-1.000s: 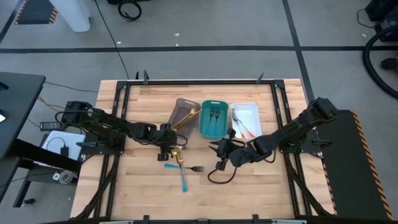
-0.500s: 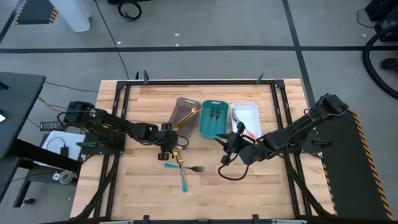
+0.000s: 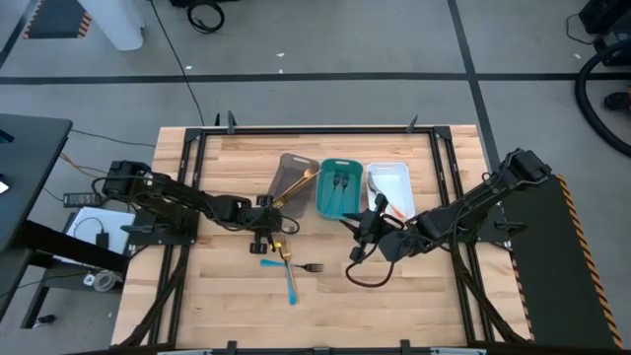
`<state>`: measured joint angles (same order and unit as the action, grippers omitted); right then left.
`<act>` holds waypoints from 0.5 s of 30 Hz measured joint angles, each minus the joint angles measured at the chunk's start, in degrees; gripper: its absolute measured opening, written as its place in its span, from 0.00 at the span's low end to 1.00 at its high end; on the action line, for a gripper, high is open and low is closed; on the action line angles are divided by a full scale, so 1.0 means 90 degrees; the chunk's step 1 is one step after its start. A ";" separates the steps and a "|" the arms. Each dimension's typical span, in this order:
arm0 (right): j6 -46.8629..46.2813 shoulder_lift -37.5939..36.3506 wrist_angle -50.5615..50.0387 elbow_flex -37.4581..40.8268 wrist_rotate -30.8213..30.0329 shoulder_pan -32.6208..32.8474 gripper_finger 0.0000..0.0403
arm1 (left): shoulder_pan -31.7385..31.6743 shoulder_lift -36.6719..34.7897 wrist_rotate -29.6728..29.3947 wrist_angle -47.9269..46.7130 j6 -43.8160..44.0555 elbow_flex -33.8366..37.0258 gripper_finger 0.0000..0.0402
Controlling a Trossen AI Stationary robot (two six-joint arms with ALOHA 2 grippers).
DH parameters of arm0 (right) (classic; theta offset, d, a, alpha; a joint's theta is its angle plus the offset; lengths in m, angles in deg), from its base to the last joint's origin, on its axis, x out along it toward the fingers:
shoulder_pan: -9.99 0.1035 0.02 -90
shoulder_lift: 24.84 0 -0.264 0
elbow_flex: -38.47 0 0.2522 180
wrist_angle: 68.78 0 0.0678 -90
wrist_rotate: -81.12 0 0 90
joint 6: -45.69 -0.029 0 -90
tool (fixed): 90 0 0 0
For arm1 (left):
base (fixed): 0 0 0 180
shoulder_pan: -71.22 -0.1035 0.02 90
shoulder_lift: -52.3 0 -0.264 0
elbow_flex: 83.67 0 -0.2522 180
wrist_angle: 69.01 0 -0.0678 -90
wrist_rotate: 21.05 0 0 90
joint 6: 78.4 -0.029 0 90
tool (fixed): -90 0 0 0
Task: Sort silverware by color (type)
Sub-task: Put the orange fork into the white bin
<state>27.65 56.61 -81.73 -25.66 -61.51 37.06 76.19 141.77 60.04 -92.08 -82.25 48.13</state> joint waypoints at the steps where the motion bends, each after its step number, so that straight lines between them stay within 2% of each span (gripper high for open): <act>1: 0.0001 0.0000 -0.0001 0.0000 0.0002 0.0000 0.20 | -0.0002 0.0000 0.0011 -0.0002 -0.0021 0.0001 0.04; 7: 0.0012 0.0000 -0.0004 0.0000 0.0021 0.0003 0.20 | -0.0013 -0.0019 -0.0045 -0.0155 -0.0120 -0.0079 0.05; 15: -0.0170 0.0000 -0.0200 0.0000 0.0099 0.0015 0.20 | -0.0024 0.0010 -0.0148 -0.1260 -0.0129 -0.0831 0.04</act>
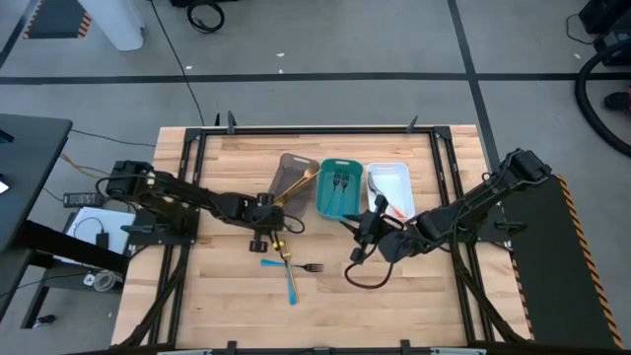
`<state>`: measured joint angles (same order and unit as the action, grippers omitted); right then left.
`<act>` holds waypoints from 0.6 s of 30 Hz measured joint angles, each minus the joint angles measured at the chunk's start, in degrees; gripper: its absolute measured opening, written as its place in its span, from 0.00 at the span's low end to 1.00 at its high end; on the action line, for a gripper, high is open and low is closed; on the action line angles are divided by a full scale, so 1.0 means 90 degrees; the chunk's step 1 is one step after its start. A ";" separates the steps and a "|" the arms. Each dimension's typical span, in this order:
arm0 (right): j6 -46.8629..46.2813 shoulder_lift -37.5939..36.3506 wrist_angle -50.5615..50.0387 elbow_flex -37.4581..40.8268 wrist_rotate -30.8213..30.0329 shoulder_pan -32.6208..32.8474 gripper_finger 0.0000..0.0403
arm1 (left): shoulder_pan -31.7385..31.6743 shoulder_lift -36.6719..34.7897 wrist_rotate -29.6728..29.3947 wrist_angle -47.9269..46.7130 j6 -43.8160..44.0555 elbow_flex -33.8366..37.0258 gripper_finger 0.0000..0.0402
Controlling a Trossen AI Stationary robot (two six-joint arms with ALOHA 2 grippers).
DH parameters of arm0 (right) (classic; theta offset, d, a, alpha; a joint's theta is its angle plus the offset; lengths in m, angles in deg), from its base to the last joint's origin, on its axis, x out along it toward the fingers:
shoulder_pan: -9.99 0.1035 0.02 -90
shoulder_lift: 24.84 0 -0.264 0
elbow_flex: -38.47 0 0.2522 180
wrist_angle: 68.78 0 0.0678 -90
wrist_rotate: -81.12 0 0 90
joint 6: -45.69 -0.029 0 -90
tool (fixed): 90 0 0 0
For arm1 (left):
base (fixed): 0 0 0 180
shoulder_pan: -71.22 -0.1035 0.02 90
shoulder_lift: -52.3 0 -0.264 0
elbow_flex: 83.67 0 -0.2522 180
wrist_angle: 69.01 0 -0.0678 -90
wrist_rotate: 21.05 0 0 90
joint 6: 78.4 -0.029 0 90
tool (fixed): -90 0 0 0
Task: Sort silverware by color (type)
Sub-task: Put the orange fork into the white bin
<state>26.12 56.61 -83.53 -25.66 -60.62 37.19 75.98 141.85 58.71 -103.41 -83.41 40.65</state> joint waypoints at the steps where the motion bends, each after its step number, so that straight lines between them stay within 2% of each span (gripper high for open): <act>1: -0.0081 0.0000 -0.0052 0.0000 0.0040 0.0000 0.20 | -0.0018 0.0000 -0.0004 0.0000 -0.0001 -0.0073 0.03; 18: -0.1327 0.0002 -0.1046 0.0000 0.0260 0.0002 0.20 | -0.0018 -0.0029 -0.0029 -0.0539 -0.0069 -0.1013 0.04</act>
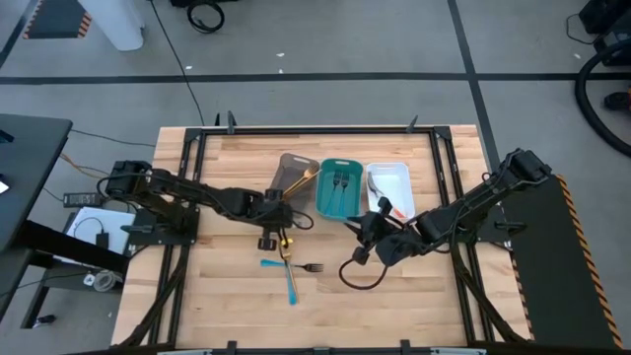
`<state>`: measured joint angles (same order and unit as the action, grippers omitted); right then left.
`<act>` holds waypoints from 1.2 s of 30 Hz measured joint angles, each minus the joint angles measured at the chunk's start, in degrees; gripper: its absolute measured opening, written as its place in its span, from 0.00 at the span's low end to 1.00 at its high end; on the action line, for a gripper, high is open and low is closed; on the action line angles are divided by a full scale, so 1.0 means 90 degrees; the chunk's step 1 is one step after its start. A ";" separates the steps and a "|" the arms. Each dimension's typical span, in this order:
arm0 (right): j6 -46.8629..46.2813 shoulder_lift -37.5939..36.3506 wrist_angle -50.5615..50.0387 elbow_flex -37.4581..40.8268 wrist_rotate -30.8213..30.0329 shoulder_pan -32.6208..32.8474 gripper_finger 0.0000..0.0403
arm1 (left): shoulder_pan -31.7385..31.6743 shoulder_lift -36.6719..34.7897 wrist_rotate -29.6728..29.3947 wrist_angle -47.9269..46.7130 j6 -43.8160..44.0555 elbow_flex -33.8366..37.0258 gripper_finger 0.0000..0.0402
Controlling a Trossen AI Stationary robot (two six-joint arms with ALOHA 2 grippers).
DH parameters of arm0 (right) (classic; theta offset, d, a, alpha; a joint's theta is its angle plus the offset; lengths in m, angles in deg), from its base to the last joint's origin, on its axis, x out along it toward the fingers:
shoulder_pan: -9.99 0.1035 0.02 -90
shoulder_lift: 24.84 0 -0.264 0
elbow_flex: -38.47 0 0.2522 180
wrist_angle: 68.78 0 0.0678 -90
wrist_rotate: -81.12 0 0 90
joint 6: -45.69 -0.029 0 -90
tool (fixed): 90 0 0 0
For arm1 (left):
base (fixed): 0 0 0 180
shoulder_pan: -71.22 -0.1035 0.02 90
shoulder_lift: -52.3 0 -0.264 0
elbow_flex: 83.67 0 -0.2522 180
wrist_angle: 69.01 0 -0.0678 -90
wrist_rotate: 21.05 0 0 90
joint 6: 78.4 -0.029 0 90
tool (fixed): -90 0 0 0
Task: Sort silverware by color (type)
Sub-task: Put the orange fork into the white bin
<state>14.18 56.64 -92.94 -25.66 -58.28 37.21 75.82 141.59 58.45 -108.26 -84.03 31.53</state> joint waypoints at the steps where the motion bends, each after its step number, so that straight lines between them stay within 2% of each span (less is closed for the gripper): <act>1: -0.0131 -0.0001 -0.0136 0.0000 0.0001 0.0000 0.20 | 0.0000 -0.0002 0.0014 0.0002 0.0002 -0.0040 0.04; 13: -0.1284 -0.0276 -0.1153 0.0000 0.0193 0.0100 0.20 | 0.0000 -0.0005 0.0402 0.0110 -0.0023 -0.0672 0.04; 19: -0.2240 -0.0536 -0.1913 0.0000 0.0362 0.0261 0.20 | 0.0000 -0.0009 0.0633 0.0385 -0.0172 -0.0974 0.04; 27: -0.3196 -0.0571 -0.2484 0.0000 0.0627 0.0565 0.20 | -0.0056 -0.0010 0.0655 0.0532 -0.0525 -0.1223 0.04; 30: -0.3368 -0.0571 -0.2549 0.0000 0.0665 0.0687 0.20 | -0.0113 -0.0011 0.0653 0.0644 -0.0821 -0.1358 0.04; 36: -0.3607 -0.0571 -0.2559 0.0000 0.0729 0.0957 0.20 | -0.0269 -0.0012 0.0654 0.1541 -0.1718 -0.1378 0.04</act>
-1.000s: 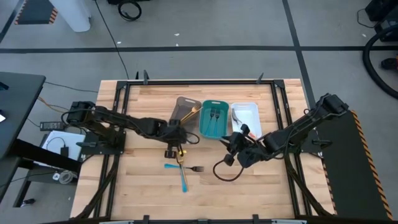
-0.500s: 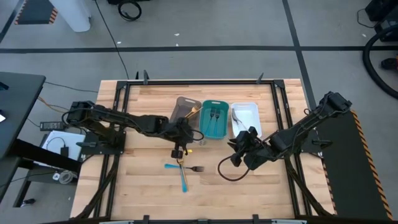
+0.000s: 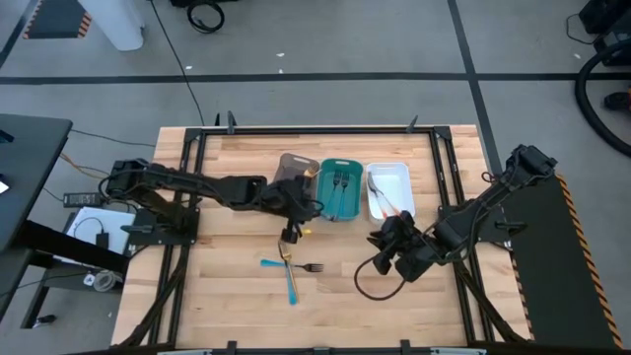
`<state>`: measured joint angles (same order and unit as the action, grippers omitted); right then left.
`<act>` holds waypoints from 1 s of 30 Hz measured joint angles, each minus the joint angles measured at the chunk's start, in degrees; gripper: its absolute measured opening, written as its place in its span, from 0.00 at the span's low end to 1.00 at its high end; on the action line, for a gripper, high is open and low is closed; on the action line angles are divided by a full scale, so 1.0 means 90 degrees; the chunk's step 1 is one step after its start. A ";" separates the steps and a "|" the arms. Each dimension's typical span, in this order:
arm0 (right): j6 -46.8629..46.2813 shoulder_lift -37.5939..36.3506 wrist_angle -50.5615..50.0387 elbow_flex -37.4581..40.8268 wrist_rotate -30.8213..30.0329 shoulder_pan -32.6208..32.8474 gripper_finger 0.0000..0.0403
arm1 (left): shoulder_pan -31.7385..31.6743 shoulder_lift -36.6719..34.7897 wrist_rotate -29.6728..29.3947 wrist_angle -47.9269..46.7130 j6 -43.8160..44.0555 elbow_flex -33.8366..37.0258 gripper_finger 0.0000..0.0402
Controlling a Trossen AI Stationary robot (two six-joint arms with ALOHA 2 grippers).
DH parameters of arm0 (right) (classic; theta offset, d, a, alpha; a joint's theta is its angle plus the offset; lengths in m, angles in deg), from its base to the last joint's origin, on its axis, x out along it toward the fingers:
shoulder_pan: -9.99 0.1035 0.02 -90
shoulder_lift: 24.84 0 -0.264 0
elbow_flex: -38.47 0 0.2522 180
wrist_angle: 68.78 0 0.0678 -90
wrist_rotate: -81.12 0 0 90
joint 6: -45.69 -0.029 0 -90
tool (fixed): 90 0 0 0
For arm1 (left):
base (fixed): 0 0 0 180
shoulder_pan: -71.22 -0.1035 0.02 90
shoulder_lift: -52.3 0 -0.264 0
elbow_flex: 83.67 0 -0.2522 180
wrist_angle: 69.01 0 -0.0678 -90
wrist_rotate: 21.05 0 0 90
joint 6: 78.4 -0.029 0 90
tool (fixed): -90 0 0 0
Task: Sort silverware by color (type)
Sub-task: Put the orange fork into the white bin
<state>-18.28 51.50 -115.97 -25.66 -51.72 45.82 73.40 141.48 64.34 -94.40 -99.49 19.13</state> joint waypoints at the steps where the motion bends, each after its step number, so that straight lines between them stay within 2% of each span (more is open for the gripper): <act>1: -0.0066 0.0000 -0.0002 0.0000 -0.0026 0.0057 0.20 | -0.0043 0.0000 0.0000 0.0125 -0.0137 0.0000 0.04; 17: -0.0543 0.0000 -0.0015 0.0000 -0.0952 0.0593 0.20 | -0.0305 0.0000 -0.0027 0.1550 -0.2247 0.0000 0.04; 30: -0.0539 0.0002 -0.0010 0.0000 -0.1138 0.0602 0.20 | -0.0292 0.0000 -0.0039 0.2076 -0.3433 0.0000 0.04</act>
<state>-23.13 51.52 -116.06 -25.66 -61.96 51.24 70.77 141.48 63.99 -75.72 -130.39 19.13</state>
